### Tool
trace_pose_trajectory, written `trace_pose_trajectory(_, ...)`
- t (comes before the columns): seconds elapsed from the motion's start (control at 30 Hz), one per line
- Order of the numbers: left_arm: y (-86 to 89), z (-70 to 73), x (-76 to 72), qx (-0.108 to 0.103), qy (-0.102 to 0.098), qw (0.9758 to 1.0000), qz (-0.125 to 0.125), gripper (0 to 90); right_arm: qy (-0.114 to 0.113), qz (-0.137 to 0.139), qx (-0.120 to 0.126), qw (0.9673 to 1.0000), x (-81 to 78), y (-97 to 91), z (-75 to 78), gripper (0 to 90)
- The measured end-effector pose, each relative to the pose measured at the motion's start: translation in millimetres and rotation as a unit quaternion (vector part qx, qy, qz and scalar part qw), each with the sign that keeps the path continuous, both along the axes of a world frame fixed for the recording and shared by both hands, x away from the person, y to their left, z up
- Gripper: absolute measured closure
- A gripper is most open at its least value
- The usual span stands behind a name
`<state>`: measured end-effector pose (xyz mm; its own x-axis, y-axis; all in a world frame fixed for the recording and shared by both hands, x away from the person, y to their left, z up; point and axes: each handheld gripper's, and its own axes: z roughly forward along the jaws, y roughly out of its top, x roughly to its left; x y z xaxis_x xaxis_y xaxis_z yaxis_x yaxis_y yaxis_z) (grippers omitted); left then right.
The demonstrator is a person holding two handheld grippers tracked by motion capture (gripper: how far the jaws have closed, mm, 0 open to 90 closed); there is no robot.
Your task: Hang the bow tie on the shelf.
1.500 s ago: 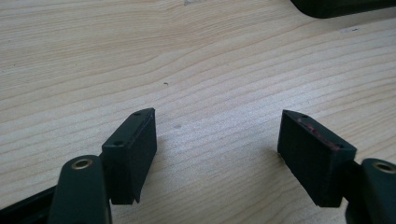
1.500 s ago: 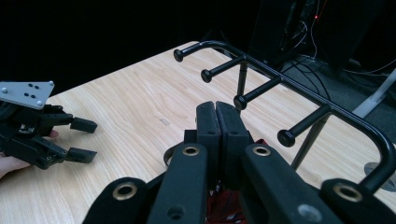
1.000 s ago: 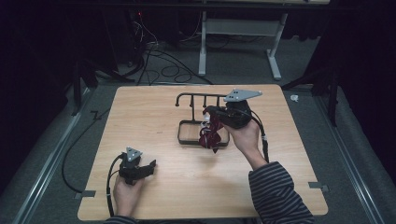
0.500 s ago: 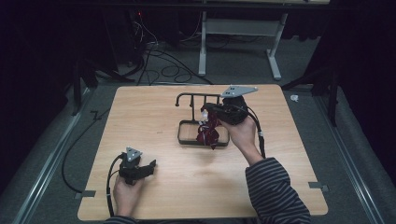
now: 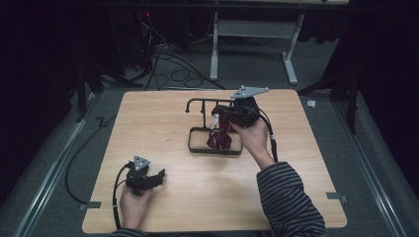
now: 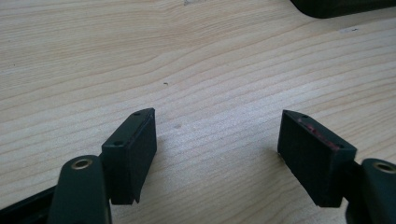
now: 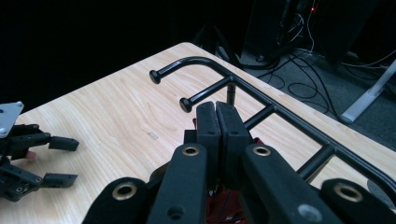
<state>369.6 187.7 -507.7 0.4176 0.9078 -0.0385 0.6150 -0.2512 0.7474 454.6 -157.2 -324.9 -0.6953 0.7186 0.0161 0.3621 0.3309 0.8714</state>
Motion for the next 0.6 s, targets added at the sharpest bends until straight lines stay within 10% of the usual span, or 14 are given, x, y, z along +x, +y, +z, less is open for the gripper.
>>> trace_pose_trajectory(0.6,0.3,0.2,0.0,0.000,0.001,1.0000,-0.001,28.7,0.002,-0.036,-0.029,0.9989,18.2,4.1,-6.7,90.0)
